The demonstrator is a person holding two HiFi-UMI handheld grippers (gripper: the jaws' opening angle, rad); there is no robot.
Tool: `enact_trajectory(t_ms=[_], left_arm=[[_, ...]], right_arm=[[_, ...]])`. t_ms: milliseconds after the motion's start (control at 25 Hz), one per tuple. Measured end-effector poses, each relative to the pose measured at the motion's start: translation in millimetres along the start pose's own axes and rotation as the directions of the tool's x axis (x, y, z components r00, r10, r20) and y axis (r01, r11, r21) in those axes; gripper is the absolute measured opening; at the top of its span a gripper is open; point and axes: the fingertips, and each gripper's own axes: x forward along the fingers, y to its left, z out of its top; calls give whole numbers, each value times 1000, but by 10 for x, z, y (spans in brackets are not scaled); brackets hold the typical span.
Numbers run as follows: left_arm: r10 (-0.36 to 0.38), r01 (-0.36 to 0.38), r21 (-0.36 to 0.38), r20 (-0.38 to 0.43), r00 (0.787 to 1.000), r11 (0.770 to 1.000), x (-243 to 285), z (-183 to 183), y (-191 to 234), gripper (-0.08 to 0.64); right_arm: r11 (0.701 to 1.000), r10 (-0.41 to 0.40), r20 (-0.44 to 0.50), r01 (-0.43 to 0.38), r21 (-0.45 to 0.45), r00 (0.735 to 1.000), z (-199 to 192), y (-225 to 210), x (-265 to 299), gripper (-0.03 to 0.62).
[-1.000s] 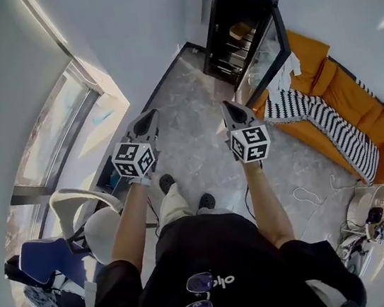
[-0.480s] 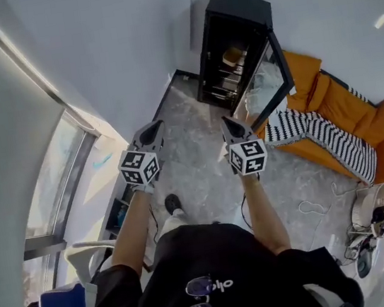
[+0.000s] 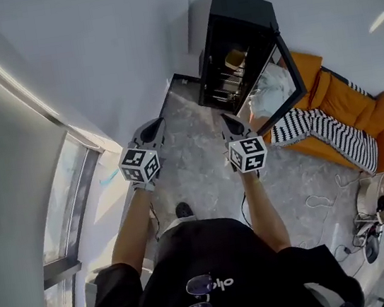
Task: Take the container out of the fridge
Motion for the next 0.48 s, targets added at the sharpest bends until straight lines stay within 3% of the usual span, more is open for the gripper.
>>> enact_trajectory(t_ms=[480], left_arm=[[-95, 95, -4, -42, 995, 995, 492, -69, 470, 3]], right_arm=[[994, -102, -16, 102, 26, 995, 11, -181, 414, 5]])
